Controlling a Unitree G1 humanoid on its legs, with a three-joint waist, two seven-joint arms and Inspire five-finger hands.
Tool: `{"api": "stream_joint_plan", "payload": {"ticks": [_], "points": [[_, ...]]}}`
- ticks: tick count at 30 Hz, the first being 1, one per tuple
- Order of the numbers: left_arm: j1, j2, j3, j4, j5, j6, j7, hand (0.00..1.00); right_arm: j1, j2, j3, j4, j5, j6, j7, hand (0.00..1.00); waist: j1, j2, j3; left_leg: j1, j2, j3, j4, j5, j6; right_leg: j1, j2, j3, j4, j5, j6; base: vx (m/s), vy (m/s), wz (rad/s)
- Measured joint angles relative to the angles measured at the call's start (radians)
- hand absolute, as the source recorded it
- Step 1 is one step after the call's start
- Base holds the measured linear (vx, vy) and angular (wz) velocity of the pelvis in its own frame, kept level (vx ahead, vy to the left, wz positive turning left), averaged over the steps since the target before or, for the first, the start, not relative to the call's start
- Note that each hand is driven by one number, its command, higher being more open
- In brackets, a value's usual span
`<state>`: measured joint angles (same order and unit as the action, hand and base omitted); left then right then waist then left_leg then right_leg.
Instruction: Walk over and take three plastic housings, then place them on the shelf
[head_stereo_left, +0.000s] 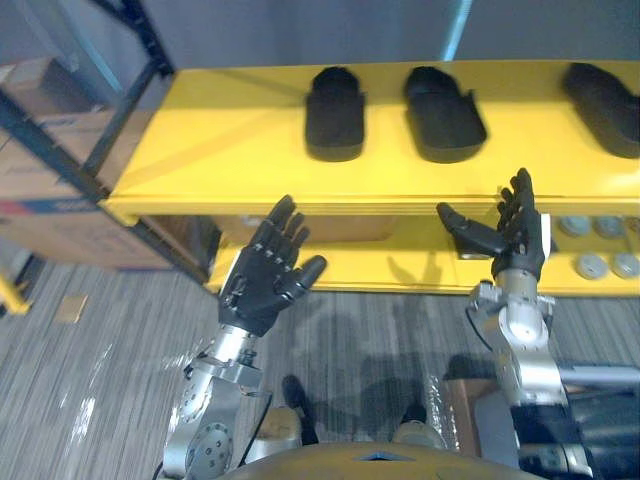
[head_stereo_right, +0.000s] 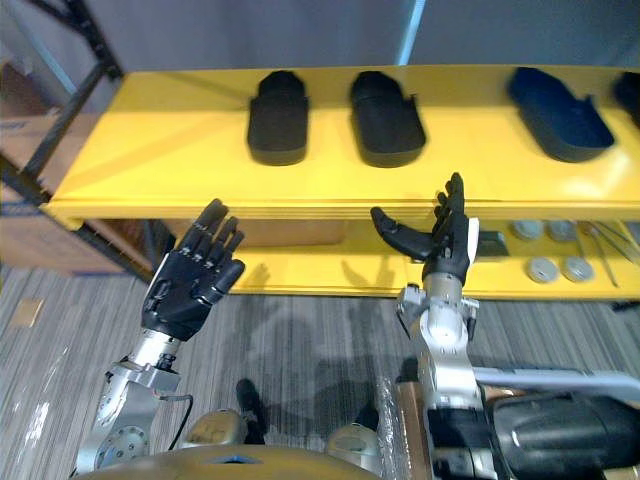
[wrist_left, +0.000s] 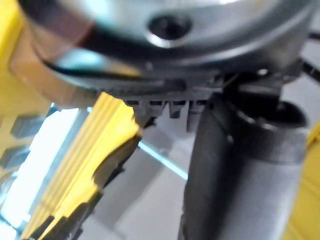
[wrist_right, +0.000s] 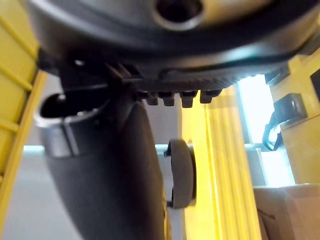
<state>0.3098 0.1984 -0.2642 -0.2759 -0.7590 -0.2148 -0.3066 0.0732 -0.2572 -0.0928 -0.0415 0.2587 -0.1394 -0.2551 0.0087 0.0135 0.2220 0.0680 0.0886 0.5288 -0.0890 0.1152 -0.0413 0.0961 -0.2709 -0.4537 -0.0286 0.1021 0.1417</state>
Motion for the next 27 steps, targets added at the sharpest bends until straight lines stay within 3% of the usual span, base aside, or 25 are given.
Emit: {"api": "stream_joint_plan", "payload": {"ticks": [4, 8, 11, 12, 13, 14, 15, 16, 17, 18, 19, 20, 21, 22, 23, 25, 27], "points": [[-0.085, 0.021, -0.098, 0.017, 0.024, 0.035, -0.013, 1.00, 0.183, 0.038, -0.003, -0.055, 0.003, 0.011, -0.001, 1.00, -0.061, -0.048, -0.039, 0.049, 0.015, 0.128, 0.003, -0.030, -0.022, -0.062, 0.015, 0.136, 0.025, -0.004, -0.007, 0.04, 0.014, -1.00], [-0.117, 0.025, -0.149, 0.067, 0.061, 0.085, -0.006, 1.00, 0.320, 0.039, -0.032, -0.080, 0.034, 0.011, 0.010, 1.00, -0.125, -0.053, -0.076, 0.111, 0.039, 0.278, 0.005, -0.062, -0.064, -0.111, 0.052, 0.249, 0.026, 0.003, -0.024, 0.04, -0.006, -1.13], [-0.120, 0.029, -0.163, 0.092, 0.063, 0.111, 0.022, 1.00, 0.379, 0.038, -0.059, -0.093, 0.051, 0.010, 0.039, 1.00, -0.154, -0.048, -0.082, 0.123, 0.099, 0.338, 0.127, -0.137, -0.093, -0.131, 0.075, 0.276, 0.029, 0.004, -0.035, 0.07, -0.063, -1.13], [-0.113, 0.027, -0.158, 0.093, 0.063, 0.113, 0.049, 1.00, 0.387, 0.037, -0.060, -0.092, 0.085, 0.011, 0.060, 1.00, -0.144, -0.041, -0.084, 0.077, 0.189, 0.244, 0.342, -0.207, -0.071, -0.141, 0.112, 0.342, 0.030, 0.008, -0.045, 0.09, -0.166, -1.38], [-0.110, 0.027, -0.151, 0.093, 0.063, 0.114, 0.060, 1.00, 0.382, 0.037, -0.055, -0.092, 0.087, 0.010, 0.071, 1.00, -0.139, -0.036, -0.086, 0.049, 0.224, 0.169, 0.437, -0.233, -0.034, -0.139, 0.129, 0.373, 0.032, 0.014, -0.052, 0.08, -0.181, -1.69], [-0.111, 0.022, -0.134, 0.093, 0.063, 0.114, 0.085, 1.00, 0.369, 0.034, -0.047, -0.093, 0.100, 0.003, 0.101, 1.00, -0.128, -0.021, -0.088, -0.029, 0.273, -0.011, 0.630, -0.249, 0.002, -0.139, 0.163, 0.432, 0.032, 0.026, -0.055, 0.03, -0.022, -1.75], [-0.103, 0.009, -0.110, 0.093, 0.063, 0.114, 0.104, 1.00, 0.350, 0.015, -0.026, -0.092, 0.110, 0.001, 0.124, 1.00, -0.097, -0.012, -0.092, -0.077, 0.254, -0.202, 0.734, -0.302, -0.022, -0.149, 0.184, 0.508, 0.028, 0.027, -0.066, -0.01, 0.066, -1.82], [-0.099, -0.001, -0.098, 0.093, 0.063, 0.114, 0.110, 1.00, 0.337, 0.005, -0.017, -0.092, 0.110, 0.001, 0.131, 1.00, -0.083, 0.000, -0.096, -0.085, 0.231, -0.272, 0.753, -0.320, -0.023, -0.151, 0.195, 0.540, 0.025, 0.031, -0.067, -0.06, 0.152, -1.85], [-0.087, -0.011, -0.081, 0.092, 0.063, 0.114, 0.126, 1.00, 0.311, -0.015, 0.005, -0.090, 0.105, -0.003, 0.146, 1.00, -0.063, 0.024, -0.111, -0.087, 0.184, -0.351, 0.715, -0.325, -0.001, -0.160, 0.202, 0.555, 0.022, 0.038, -0.076, -0.08, 0.172, -1.43], [-0.072, -0.014, -0.067, 0.088, 0.062, 0.113, 0.128, 1.00, 0.295, -0.021, 0.018, -0.085, 0.098, -0.004, 0.152, 1.00, -0.051, 0.030, -0.118, -0.066, 0.169, -0.354, 0.702, -0.334, 0.021, -0.170, 0.198, 0.552, 0.021, 0.044, -0.080, -0.08, 0.197, -1.54], [-0.052, -0.021, -0.047, 0.089, 0.061, 0.112, 0.134, 1.00, 0.276, -0.021, 0.051, -0.084, 0.090, -0.008, 0.167, 1.00, -0.041, 0.030, -0.133, -0.039, 0.137, -0.354, 0.648, -0.334, 0.018, -0.173, 0.177, 0.535, -0.015, 0.046, -0.082, -0.05, 0.209, -0.95], [-0.050, -0.024, -0.039, 0.088, 0.061, 0.112, 0.133, 1.00, 0.268, -0.020, 0.065, -0.084, 0.079, -0.019, 0.181, 1.00, -0.042, 0.044, -0.146, -0.036, 0.134, -0.342, 0.599, -0.334, 0.018, -0.185, 0.163, 0.506, -0.028, 0.040, -0.090, 0.00, 0.179, -0.47], [-0.063, -0.023, -0.034, 0.087, 0.061, 0.112, 0.127, 1.00, 0.260, -0.010, 0.071, -0.083, 0.079, -0.027, 0.193, 1.00, -0.045, 0.031, -0.132, -0.019, 0.116, -0.331, 0.523, -0.341, 0.008, -0.213, 0.142, 0.471, 0.010, 0.042, -0.089, 0.00, 0.109, 0.23], [-0.071, -0.021, -0.034, 0.087, 0.061, 0.112, 0.124, 1.00, 0.261, -0.007, 0.071, -0.082, 0.080, -0.027, 0.199, 1.00, -0.048, 0.017, -0.125, -0.007, 0.104, -0.323, 0.489, -0.345, 0.000, -0.213, 0.124, 0.454, 0.008, 0.062, -0.060, -0.03, 0.113, 0.68], [-0.069, -0.027, -0.038, 0.089, 0.062, 0.112, 0.119, 1.00, 0.257, -0.010, 0.070, -0.068, 0.080, -0.027, 0.201, 1.00, -0.048, 0.017, -0.121, 0.012, 0.099, -0.317, 0.420, -0.363, -0.032, -0.212, 0.120, 0.420, 0.007, 0.094, -0.023, -0.03, 0.082, 0.80], [-0.060, -0.032, -0.042, 0.088, 0.063, 0.112, 0.117, 1.00, 0.230, -0.009, 0.072, -0.038, 0.080, -0.027, 0.200, 1.00, -0.038, 0.016, -0.120, 0.027, 0.098, -0.318, 0.345, -0.365, -0.049, -0.213, 0.116, 0.390, 0.004, 0.099, -0.024, -0.04, 0.070, 0.61], [-0.058, -0.025, -0.043, 0.085, 0.063, 0.110, 0.112, 1.00, 0.207, -0.001, 0.088, -0.022, 0.081, -0.027, 0.184, 1.00, -0.029, 0.010, -0.117, 0.032, 0.089, -0.331, 0.304, -0.360, -0.091, -0.212, 0.100, 0.365, 0.010, 0.101, -0.021, -0.05, 0.041, 0.36]]}}
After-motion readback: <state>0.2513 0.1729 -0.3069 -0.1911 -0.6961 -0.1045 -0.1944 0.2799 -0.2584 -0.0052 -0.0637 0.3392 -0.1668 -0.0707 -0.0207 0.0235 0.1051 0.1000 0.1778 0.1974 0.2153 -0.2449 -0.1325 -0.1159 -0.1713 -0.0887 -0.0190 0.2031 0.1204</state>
